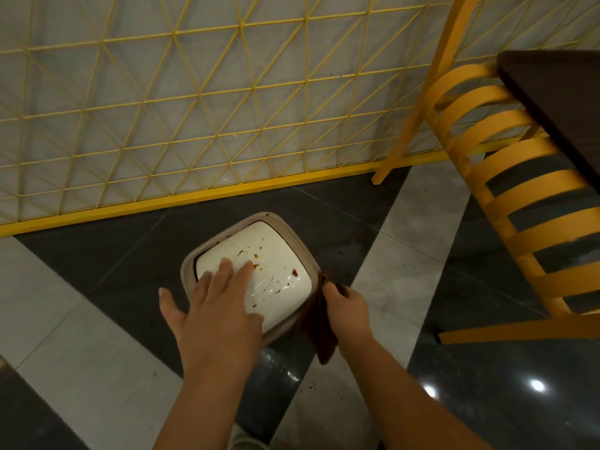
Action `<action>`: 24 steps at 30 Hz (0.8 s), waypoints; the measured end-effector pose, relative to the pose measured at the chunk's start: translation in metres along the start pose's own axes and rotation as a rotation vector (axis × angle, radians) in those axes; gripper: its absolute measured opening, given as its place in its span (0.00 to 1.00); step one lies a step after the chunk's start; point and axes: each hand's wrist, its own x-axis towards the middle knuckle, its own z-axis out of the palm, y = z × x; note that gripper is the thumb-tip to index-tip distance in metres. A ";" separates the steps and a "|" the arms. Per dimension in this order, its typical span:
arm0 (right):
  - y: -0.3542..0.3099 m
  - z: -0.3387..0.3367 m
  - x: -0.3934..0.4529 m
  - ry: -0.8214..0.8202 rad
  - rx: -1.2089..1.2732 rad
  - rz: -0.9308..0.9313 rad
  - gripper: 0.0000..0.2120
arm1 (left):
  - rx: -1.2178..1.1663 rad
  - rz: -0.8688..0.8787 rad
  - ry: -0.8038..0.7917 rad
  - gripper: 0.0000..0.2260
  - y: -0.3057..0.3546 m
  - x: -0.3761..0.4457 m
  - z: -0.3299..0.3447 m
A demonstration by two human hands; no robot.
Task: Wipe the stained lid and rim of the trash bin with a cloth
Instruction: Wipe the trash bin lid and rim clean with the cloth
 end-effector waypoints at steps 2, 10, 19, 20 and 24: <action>0.014 -0.001 -0.014 0.014 0.035 0.015 0.10 | -0.006 0.017 -0.011 0.35 0.003 -0.002 -0.002; 0.056 -0.001 -0.051 0.228 0.037 -0.298 0.08 | -0.055 0.068 -0.044 0.33 0.019 -0.006 0.000; 0.016 0.003 -0.038 0.167 0.028 -0.671 0.08 | -0.048 0.047 -0.044 0.32 0.023 -0.003 0.000; 0.016 0.003 -0.033 0.150 0.079 -0.570 0.08 | -0.049 0.041 -0.049 0.33 0.023 -0.003 0.000; 0.030 -0.001 -0.041 0.165 0.078 -0.436 0.10 | -0.045 0.024 -0.058 0.33 0.026 -0.003 -0.002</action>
